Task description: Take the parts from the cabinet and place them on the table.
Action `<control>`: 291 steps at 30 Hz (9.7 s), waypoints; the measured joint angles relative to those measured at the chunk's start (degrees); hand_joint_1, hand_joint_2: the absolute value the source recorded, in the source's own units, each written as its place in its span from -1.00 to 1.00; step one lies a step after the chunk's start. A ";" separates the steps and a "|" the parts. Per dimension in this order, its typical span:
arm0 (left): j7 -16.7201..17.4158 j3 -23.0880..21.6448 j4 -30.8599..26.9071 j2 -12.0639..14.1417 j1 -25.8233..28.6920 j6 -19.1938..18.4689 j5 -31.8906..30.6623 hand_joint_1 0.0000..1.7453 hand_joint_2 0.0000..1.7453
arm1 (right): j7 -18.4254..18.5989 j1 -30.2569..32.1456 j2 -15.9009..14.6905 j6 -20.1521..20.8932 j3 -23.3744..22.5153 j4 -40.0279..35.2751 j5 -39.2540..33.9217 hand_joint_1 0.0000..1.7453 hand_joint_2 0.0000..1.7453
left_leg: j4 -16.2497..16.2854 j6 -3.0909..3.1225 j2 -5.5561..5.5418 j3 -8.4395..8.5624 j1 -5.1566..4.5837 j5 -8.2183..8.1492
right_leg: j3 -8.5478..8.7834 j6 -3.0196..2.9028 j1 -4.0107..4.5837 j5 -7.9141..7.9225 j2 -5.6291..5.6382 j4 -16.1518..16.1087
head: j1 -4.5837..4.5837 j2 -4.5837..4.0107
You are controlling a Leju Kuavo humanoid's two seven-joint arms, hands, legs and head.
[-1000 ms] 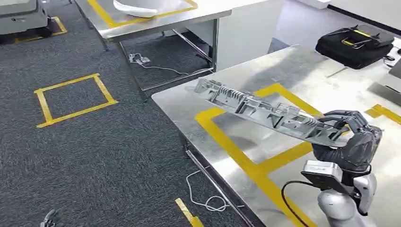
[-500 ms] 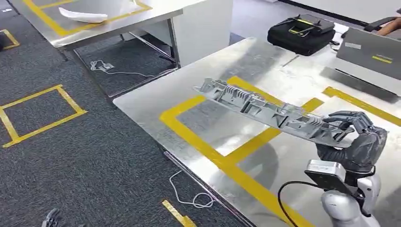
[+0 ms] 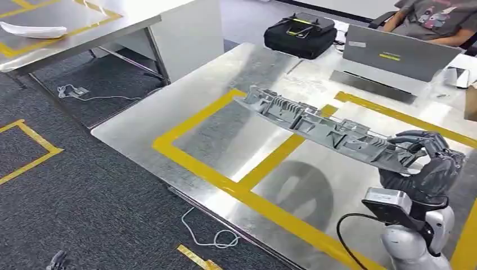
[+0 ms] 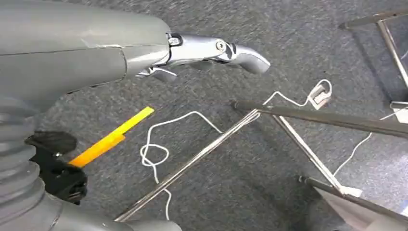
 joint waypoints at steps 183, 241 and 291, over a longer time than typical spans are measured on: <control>2.38 4.57 5.14 0.26 -2.17 3.21 7.37 -1.00 -1.00 | 9.97 11.01 -15.27 27.80 -20.03 4.83 -7.41 -1.00 -1.00 | 0.41 -1.69 4.39 -2.41 0.06 1.45 | 1.72 0.67 -0.82 -1.50 -9.32 -0.35 | 0.57 0.00; 7.21 1.66 1.05 -0.13 0.64 8.48 12.85 -1.00 -1.00 | 9.05 9.49 26.51 43.80 -65.33 42.62 35.34 -1.00 -1.00 | 0.40 -0.84 8.55 -3.13 0.34 2.85 | 10.84 2.70 -0.99 -6.50 -12.76 -1.15 | 0.72 0.02; 9.53 -0.46 -2.58 0.04 3.42 8.90 12.66 -1.00 -1.00 | 1.53 8.80 12.46 41.66 -15.72 52.54 -19.73 -1.00 -1.00 | 1.54 -2.26 2.23 2.07 1.61 -2.89 | 0.80 2.15 -0.53 0.63 -8.40 -0.13 | 1.01 0.00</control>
